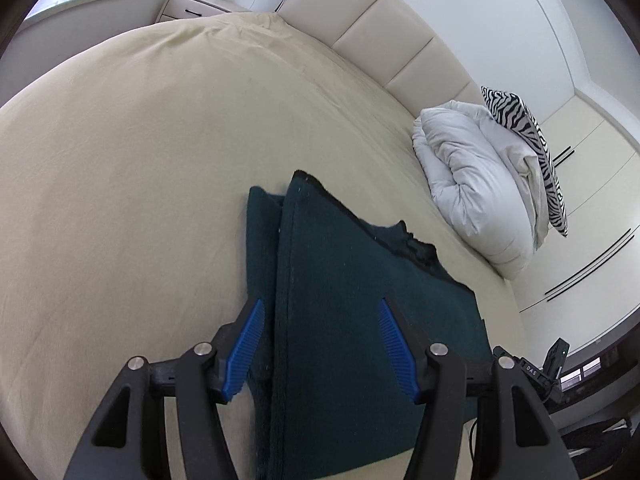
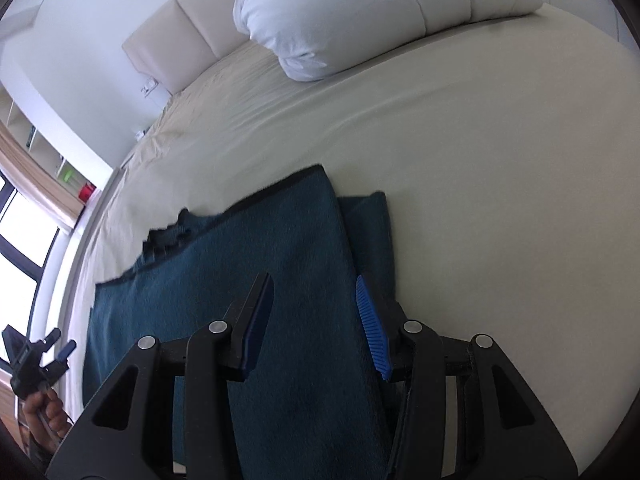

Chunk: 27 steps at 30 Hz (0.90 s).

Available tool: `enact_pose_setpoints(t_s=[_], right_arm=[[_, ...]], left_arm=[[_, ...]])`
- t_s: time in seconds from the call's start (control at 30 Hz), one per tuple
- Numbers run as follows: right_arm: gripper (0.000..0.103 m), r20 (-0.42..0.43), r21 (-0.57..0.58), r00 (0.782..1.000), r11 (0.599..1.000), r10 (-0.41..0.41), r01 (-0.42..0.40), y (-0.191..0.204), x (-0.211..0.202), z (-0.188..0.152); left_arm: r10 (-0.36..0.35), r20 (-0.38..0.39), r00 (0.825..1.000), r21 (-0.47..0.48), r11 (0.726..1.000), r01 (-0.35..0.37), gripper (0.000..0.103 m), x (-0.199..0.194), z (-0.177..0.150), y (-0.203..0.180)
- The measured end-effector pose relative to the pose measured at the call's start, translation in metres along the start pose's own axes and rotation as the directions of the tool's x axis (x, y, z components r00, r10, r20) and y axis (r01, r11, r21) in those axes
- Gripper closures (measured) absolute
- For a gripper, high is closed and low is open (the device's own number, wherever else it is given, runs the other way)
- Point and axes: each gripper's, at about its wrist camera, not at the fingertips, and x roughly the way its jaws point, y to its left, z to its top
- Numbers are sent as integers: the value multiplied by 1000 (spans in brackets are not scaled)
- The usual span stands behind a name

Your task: Fold small clothes

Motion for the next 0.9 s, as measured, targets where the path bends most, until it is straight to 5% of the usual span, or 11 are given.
enact_pose_setpoints(t_s=[0.37, 0.57, 0.7, 0.9], right_arm=[[61, 3, -102, 997, 992, -79, 79, -2, -21, -43], [56, 3, -92, 994, 990, -109, 109, -8, -30, -52], [55, 16, -104, 990, 984, -141, 142, -9, -33, -59], [64, 11, -174, 986, 971, -164, 163, -3, -28, -68]], left_arm=[[139, 30, 990, 162, 977, -142, 50, -4, -39, -15], [188, 24, 982, 206, 960, -189, 67, 4, -49, -15], [202, 28, 979, 206, 957, -204, 88, 5, -50, -10], [243, 39, 969, 246, 938, -245, 95, 5, -52, -16]])
